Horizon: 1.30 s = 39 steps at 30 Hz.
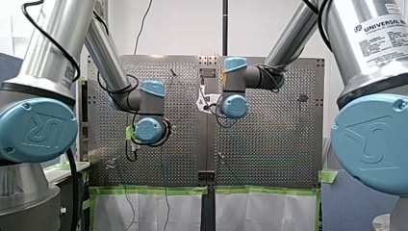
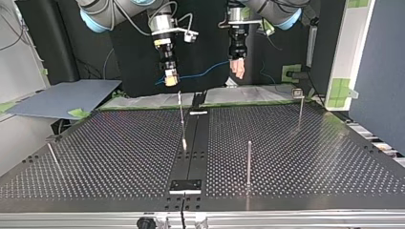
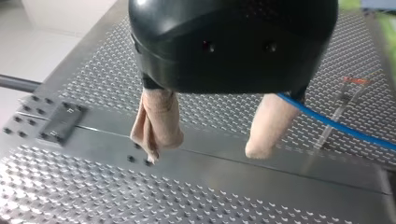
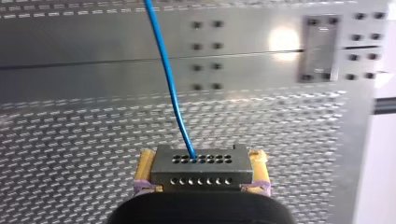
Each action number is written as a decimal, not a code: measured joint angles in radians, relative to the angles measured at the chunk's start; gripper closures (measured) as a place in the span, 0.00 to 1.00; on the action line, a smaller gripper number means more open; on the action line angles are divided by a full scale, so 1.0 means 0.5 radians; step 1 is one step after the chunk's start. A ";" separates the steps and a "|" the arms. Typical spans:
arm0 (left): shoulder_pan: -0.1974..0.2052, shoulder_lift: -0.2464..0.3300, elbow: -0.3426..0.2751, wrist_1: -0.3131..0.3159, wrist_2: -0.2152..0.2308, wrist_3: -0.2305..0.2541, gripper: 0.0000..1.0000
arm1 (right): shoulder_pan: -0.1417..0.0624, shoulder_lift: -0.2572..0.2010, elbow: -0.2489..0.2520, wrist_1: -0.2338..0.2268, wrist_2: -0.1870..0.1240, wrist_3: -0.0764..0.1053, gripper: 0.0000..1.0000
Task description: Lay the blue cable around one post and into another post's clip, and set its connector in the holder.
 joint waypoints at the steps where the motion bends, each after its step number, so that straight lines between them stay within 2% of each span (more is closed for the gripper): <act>1: 0.000 0.016 0.016 -0.016 0.000 -0.006 0.00 | -0.002 -0.016 -0.016 0.017 -0.001 0.004 1.00; 10: 0.018 0.176 0.176 -0.175 -0.005 -0.126 0.00 | -0.030 -0.172 -0.145 0.173 -0.008 0.019 1.00; 19: 0.082 0.323 0.323 -0.323 -0.059 -0.211 0.00 | -0.043 -0.320 -0.209 0.320 -0.029 0.017 1.00; 24: 0.122 0.419 0.419 -0.418 -0.067 -0.239 0.00 | -0.044 -0.400 -0.289 0.412 -0.042 0.018 1.00; 33: 0.188 0.574 0.574 -0.574 -0.075 -0.256 0.00 | -0.045 -0.408 -0.443 0.567 -0.050 0.021 1.00; 39: 0.262 0.685 0.685 -0.684 -0.047 -0.230 0.00 | -0.049 -0.365 -0.541 0.666 -0.051 0.020 1.00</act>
